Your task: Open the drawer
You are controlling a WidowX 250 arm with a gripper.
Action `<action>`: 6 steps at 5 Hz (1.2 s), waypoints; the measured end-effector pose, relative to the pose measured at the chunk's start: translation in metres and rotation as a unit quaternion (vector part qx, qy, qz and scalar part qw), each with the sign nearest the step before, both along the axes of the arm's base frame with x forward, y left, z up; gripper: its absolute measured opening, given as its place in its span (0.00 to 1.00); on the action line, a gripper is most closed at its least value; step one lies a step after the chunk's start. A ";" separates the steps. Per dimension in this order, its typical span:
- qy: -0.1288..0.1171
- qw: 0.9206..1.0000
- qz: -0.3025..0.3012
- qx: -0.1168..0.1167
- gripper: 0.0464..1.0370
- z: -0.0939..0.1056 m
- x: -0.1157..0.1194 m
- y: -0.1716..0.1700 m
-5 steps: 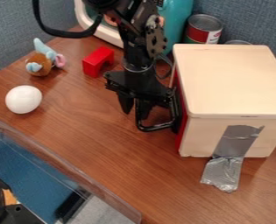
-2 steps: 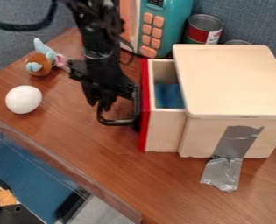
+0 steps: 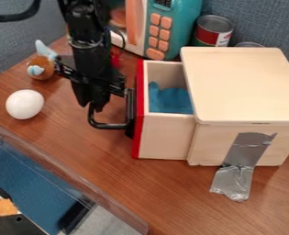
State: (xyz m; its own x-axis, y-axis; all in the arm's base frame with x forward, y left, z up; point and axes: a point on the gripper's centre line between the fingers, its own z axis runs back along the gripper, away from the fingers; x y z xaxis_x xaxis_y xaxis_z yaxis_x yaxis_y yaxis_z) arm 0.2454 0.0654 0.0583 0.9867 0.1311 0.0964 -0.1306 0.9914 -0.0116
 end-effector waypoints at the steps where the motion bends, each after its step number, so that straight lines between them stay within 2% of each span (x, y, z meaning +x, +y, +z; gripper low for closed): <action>1: 0.010 1.000 0.004 -0.002 0.27 0.000 -0.004 0.003; 4: 0.022 1.000 0.007 -0.015 0.27 0.000 -0.011 0.009; 5: 0.033 0.999 0.020 -0.027 0.27 -0.002 -0.015 0.010; 6: 0.043 0.998 0.018 -0.029 0.27 -0.003 -0.019 0.011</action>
State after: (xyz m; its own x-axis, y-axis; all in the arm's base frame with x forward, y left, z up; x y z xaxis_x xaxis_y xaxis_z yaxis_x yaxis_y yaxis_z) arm 0.2266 0.0766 0.0549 0.9855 0.1697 0.0024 -0.1693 0.9840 -0.0550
